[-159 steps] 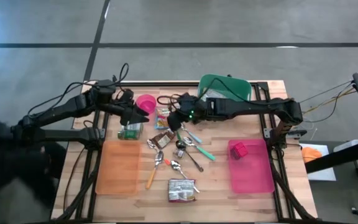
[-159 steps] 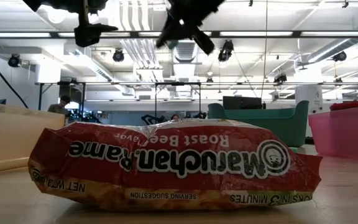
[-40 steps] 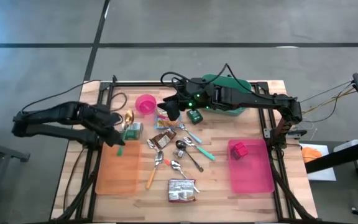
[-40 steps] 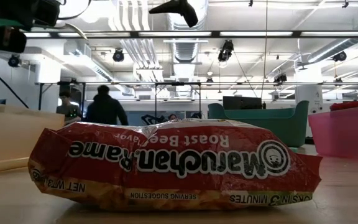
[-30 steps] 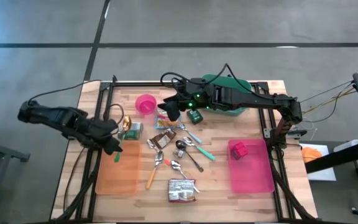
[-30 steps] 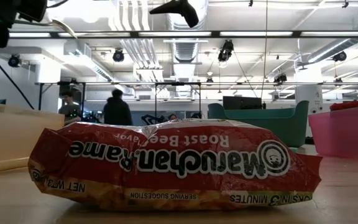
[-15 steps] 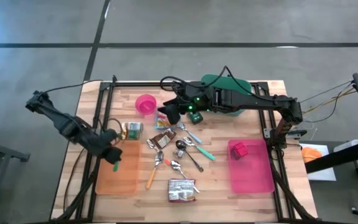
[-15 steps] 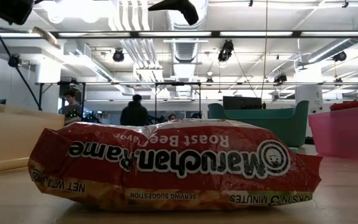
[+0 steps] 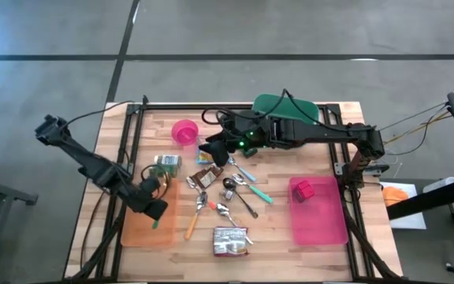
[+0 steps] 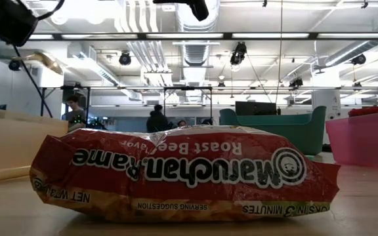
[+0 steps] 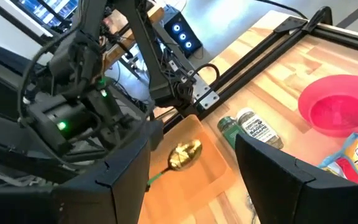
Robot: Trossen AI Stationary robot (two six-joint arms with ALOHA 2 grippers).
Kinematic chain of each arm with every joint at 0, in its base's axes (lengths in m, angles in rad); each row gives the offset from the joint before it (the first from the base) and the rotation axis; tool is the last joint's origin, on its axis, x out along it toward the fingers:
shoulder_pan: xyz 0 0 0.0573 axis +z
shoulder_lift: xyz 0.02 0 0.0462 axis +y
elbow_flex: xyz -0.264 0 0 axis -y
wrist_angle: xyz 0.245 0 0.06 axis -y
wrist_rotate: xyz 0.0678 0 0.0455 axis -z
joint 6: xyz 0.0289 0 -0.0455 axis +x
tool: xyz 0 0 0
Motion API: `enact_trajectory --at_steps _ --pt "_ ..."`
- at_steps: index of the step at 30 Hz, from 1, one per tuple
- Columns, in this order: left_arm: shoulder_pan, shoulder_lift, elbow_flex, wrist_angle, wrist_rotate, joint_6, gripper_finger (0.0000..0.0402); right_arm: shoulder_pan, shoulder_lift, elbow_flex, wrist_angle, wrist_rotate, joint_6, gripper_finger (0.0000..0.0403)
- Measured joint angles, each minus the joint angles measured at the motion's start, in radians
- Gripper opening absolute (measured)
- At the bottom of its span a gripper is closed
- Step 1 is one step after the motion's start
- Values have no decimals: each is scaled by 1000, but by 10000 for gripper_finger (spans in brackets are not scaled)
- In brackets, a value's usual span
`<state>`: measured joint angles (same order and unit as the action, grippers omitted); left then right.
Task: Pick & Place Food Item
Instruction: Put the green spoon into the orange bin
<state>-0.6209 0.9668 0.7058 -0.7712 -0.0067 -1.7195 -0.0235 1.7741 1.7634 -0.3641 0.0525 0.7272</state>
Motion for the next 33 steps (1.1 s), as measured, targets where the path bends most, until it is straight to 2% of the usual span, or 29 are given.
enact_trajectory --at_steps 10,18,26,33 --pt "-72 63 -31 45 6 -124 0 7 -28 0 -57 0 6 231" --pt "-71 85 -117 149 -8 -176 0 13 -45 0 -77 0 3 231" --pt "-71 85 -232 362 -4 -219 0 24 -48 0 -93 2 3 231" --pt "-71 86 -279 374 -1 -245 0 31 -49 0 -112 31 -5 231"
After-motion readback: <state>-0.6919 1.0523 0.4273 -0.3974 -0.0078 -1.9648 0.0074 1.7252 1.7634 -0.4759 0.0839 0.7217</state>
